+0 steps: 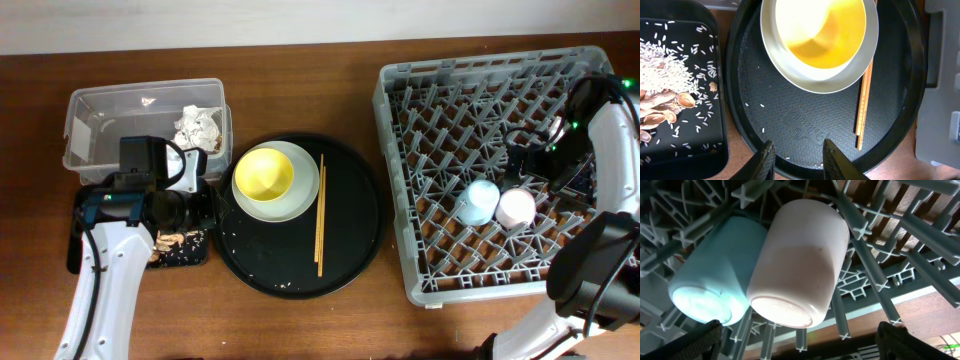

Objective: Sort waste into correct bins and load items into the dishwasher rack

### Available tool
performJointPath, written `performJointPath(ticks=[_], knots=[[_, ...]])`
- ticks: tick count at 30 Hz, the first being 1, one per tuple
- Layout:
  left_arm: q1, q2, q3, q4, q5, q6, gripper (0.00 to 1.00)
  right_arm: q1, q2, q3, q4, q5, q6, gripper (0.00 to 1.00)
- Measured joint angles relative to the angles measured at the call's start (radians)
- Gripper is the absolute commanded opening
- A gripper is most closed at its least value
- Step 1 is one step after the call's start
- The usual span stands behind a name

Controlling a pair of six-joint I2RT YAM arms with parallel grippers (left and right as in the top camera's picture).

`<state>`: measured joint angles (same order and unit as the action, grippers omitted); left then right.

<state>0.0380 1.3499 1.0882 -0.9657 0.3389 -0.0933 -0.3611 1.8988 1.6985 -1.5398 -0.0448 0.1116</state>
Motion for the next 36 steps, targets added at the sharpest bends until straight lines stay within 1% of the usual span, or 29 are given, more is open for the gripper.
performJointPath(ticks=[6, 9, 13, 15, 18, 26, 30, 33, 35, 36], knots=[[0.0, 0.0, 0.0, -0.003, 0.0, 0.0, 0.31, 0.0, -0.001, -0.014, 0.041, -0.003, 0.131, 0.99], [0.0, 0.0, 0.0, -0.003, 0.0, 0.0, 0.31, 0.006, -0.002, -0.025, 0.061, -0.002, 0.166, 0.99], [0.0, 0.0, 0.0, -0.003, 0.0, 0.0, 0.31, 0.039, -0.005, -0.087, 0.114, -0.002, 0.211, 1.0], [0.0, 0.0, 0.0, -0.004, 0.0, 0.0, 0.31, 0.041, -0.023, -0.114, 0.151, -0.006, 0.233, 0.93], [0.0, 0.0, 0.0, -0.004, 0.0, 0.0, 0.31, 0.042, -0.036, -0.131, 0.165, -0.014, 0.254, 0.88], [0.0, 0.0, 0.0, -0.004, 0.0, 0.0, 0.31, 0.035, -0.036, -0.131, 0.157, -0.014, 0.308, 0.89], [0.0, 0.0, 0.0, -0.004, 0.0, 0.0, 0.31, -0.011, -0.035, -0.145, 0.145, 0.021, 0.331, 0.89], [0.0, 0.0, 0.0, -0.004, 0.0, 0.0, 0.31, -0.019, -0.035, -0.146, 0.143, 0.021, 0.334, 0.88], [0.0, 0.0, 0.0, -0.004, 0.0, 0.0, 0.31, -0.019, -0.035, -0.146, 0.142, 0.021, 0.334, 0.85], [0.0, 0.0, 0.0, -0.004, 0.0, 0.0, 0.31, -0.019, -0.035, -0.146, 0.142, 0.02, 0.334, 0.82]])
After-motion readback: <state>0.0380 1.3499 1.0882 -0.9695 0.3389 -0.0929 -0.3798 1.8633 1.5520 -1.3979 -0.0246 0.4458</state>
